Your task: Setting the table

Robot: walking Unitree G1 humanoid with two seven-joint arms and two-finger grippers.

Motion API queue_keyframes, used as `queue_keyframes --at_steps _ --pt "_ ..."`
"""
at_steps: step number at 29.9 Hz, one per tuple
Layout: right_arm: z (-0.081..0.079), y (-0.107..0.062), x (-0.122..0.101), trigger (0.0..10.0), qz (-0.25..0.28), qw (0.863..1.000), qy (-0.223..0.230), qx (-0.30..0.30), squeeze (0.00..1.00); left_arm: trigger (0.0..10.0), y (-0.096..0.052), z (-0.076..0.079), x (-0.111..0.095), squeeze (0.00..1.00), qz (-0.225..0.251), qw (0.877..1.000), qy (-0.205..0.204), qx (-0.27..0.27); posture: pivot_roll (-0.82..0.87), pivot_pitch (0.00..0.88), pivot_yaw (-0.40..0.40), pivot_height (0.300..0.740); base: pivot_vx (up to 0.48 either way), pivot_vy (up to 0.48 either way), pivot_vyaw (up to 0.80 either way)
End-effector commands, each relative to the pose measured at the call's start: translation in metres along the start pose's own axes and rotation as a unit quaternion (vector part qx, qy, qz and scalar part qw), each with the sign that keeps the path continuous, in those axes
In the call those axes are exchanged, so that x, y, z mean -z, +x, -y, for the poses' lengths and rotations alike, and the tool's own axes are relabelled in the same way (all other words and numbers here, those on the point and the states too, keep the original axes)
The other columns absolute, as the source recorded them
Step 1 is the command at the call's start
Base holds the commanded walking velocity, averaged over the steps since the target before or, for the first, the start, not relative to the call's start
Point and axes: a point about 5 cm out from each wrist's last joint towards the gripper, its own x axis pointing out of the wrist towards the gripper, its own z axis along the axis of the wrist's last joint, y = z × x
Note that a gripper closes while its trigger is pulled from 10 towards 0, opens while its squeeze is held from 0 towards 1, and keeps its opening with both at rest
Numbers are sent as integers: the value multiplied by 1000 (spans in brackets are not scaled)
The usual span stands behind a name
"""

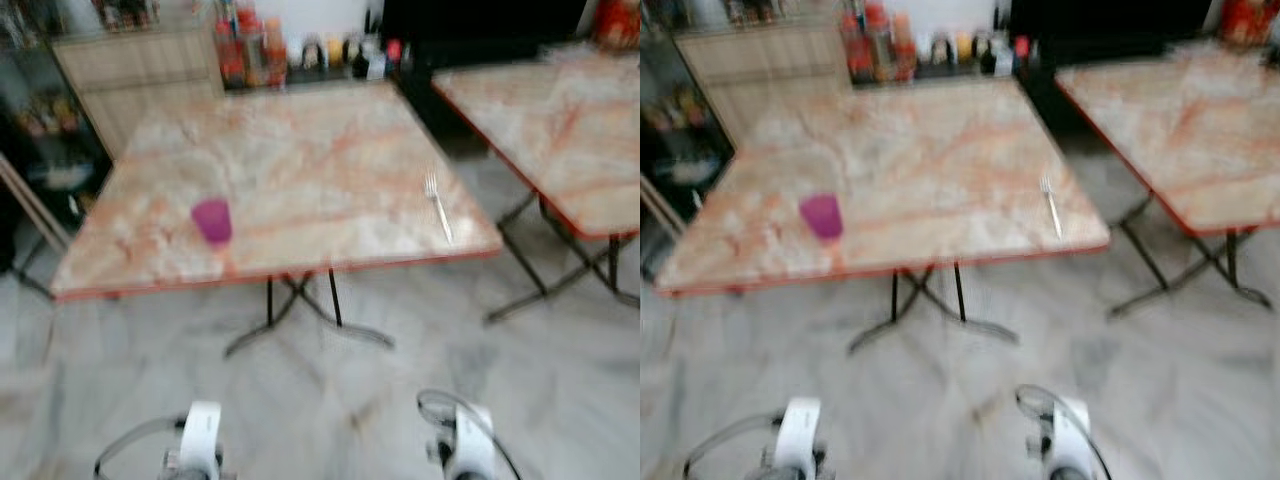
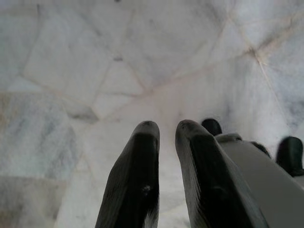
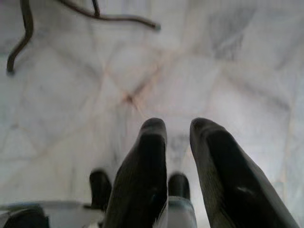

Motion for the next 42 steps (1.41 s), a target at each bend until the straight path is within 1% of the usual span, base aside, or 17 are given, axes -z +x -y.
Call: queue_keyframes --at_steps 1,28,29,30,31,32,33,34,35,36,37,38,41,42 --pt "-3 0 0 10000 1 1000 0 -6 0 10000 0 0 -3 0 4 1000 -4 -2 -54 0 53 740 0 0 0" --pt "-3 0 0 10000 2 1000 -1 -6 0 10000 0 0 -3 0 4 1000 -4 -2 -54 0 53 740 0 0 0" --pt "-3 1 -13 10000 48 999 -24 1 0 10000 1 -2 -7 0 18 1000 -6 -10 -51 0 52 740 337 0 0" --pt "-3 1 -19 10000 68 997 -38 2 0 10000 1 -3 -8 0 23 1000 -7 -13 -51 0 50 740 341 0 0" --pt "-4 1 -22 10000 80 996 -47 3 0 10000 1 -3 -8 0 25 1000 -8 -14 -51 0 50 740 341 0 0" --pt "-6 1 -27 10000 96 993 -66 3 0 10000 1 -3 -8 0 25 1000 -8 -14 -52 0 51 740 345 0 0" --pt "-6 1 -27 10000 96 993 -66 3 0 10000 1 -3 -8 0 25 1000 -8 -14 -52 0 51 740 345 0 0" --pt "-7 1 -30 10000 106 991 -79 2 0 10000 1 -3 -8 0 25 1000 -9 -14 -52 0 51 740 345 0 0" --pt "-9 -1 -42 10000 156 981 -114 5 0 10000 0 -3 -8 0 26 999 -10 -15 -52 0 50 740 345 0 0" --pt "-9 -1 -42 10000 156 981 -114 5 0 10000 0 -3 -8 0 26 999 -10 -15 -52 0 50 740 345 0 0" --pt "-10 -4 -51 10000 194 972 -130 5 0 10000 0 -3 -8 0 27 999 -11 -15 -53 0 49 740 345 0 0" --pt "-10 -6 -58 10000 221 966 -134 5 0 10000 0 -3 -8 0 28 999 -11 -15 -57 0 50 740 345 0 0" --pt "-12 -9 -71 10000 269 953 -142 3 0 10000 0 -3 -9 0 29 999 -11 -15 -64 0 53 740 349 0 0" --pt "-14 -12 -78 10000 291 946 -143 0 0 10000 0 -3 -9 0 29 999 -11 -15 -69 0 54 740 352 0 0"
